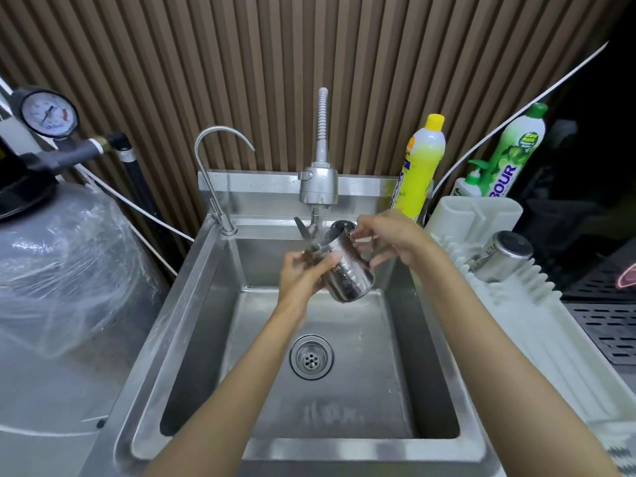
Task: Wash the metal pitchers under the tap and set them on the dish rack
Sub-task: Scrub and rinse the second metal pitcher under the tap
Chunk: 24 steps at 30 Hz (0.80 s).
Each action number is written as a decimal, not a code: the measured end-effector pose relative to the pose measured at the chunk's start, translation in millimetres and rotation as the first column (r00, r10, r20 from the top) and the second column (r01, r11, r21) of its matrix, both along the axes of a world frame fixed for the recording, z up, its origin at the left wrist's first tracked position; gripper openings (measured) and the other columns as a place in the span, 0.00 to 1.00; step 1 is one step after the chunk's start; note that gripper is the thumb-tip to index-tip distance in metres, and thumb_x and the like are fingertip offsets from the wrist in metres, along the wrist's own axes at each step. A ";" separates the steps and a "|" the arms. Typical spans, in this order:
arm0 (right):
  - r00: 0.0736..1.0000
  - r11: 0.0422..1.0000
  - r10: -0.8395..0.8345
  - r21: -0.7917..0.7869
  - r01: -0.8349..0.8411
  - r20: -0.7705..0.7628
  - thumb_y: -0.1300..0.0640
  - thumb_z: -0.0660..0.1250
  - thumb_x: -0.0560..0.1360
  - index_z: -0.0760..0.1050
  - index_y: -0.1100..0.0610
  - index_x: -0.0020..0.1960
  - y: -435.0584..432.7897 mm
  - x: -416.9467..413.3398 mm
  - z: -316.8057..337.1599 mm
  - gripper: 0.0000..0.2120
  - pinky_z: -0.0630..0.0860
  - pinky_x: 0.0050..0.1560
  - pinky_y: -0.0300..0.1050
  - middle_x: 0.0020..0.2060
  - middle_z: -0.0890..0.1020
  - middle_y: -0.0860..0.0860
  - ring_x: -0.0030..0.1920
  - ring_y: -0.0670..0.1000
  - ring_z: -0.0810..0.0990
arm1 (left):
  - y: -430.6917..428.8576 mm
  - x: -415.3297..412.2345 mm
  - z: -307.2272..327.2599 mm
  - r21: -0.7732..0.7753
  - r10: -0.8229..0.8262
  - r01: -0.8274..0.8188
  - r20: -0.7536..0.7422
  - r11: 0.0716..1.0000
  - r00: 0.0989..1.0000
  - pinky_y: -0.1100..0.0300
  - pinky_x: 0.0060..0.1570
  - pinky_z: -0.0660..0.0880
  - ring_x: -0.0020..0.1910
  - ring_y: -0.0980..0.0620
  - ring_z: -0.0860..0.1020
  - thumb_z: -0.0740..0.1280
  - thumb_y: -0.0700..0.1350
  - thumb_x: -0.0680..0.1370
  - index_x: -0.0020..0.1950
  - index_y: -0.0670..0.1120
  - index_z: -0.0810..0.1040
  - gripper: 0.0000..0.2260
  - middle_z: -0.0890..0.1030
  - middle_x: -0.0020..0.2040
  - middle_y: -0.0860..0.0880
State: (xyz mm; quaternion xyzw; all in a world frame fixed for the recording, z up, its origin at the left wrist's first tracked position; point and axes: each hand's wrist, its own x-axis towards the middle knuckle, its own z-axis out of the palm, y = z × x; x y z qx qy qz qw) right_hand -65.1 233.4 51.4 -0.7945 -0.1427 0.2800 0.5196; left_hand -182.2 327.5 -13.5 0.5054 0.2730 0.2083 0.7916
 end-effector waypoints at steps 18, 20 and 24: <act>0.828 0.642 0.279 0.735 0.216 -0.487 0.68 0.54 0.74 0.68 0.57 0.32 25.5 -11.8 -65.4 0.14 0.77 0.47 0.45 0.38 0.82 0.50 0.43 0.48 0.77 | 25.6 -2.3 7.8 0.582 0.067 -0.122 0.116 0.804 0.991 0.77 0.48 0.70 0.50 0.70 0.75 0.76 0.28 0.61 0.55 0.46 0.65 0.30 0.74 0.53 0.57; 0.806 0.637 0.250 0.718 0.280 -0.536 0.64 0.55 0.76 0.68 0.56 0.34 27.4 -19.3 -70.1 0.13 0.77 0.40 0.43 0.28 0.78 0.47 0.35 0.45 0.77 | 28.6 -7.1 5.5 0.685 0.053 -0.106 0.098 0.721 0.994 0.66 0.55 0.73 0.56 0.60 0.76 0.78 0.33 0.60 0.53 0.51 0.66 0.31 0.75 0.57 0.53; 0.847 0.695 0.144 0.662 0.282 -0.512 0.61 0.57 0.77 0.70 0.56 0.38 26.0 -24.4 -74.1 0.10 0.76 0.31 0.40 0.25 0.75 0.46 0.34 0.46 0.76 | 22.9 -11.3 7.3 0.874 0.124 -0.052 -0.009 0.483 0.992 0.62 0.56 0.69 0.58 0.51 0.72 0.79 0.44 0.61 0.55 0.48 0.68 0.29 0.72 0.54 0.55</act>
